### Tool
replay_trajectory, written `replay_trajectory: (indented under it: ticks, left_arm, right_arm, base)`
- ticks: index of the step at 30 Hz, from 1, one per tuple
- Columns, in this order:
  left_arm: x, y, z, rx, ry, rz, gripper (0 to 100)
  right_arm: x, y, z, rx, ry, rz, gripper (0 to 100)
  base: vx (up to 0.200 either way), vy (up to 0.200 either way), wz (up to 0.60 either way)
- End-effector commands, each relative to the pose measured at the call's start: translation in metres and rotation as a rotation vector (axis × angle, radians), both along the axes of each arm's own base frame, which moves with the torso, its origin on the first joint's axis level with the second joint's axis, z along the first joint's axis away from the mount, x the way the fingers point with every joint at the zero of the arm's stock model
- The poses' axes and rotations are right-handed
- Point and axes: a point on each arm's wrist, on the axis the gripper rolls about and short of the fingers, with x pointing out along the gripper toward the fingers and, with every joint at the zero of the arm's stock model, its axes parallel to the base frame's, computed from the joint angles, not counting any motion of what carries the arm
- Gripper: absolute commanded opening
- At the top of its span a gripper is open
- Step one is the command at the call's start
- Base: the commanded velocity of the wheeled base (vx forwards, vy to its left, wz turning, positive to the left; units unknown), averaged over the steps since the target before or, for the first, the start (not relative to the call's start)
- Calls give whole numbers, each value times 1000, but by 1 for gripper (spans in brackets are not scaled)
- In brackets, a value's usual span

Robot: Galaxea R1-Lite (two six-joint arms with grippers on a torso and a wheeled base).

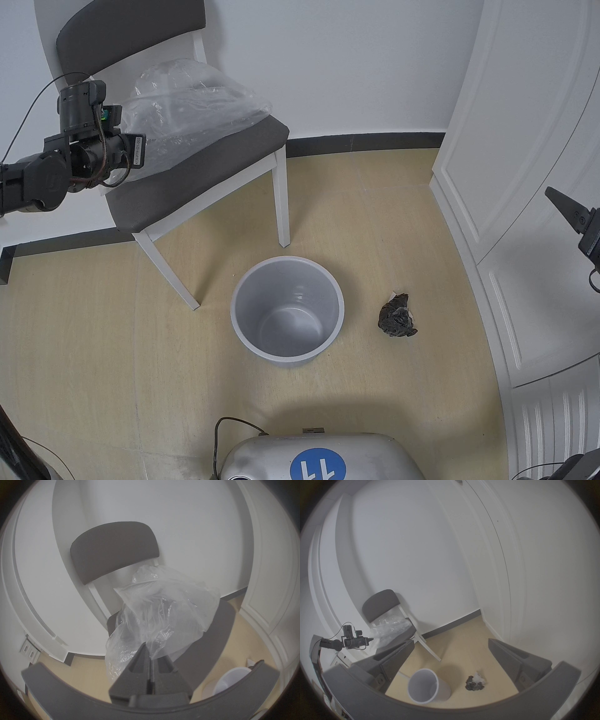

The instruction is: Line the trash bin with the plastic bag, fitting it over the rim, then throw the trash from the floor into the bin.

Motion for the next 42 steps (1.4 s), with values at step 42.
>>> replay_trajectory:
  ticks: [42]
  left_arm:
    - [-172, -142, 124, -191, -138, -664, 0]
  right_arm:
    - [48, 111, -83, 162, 46, 283, 100]
  base:
    - [0, 0, 0]
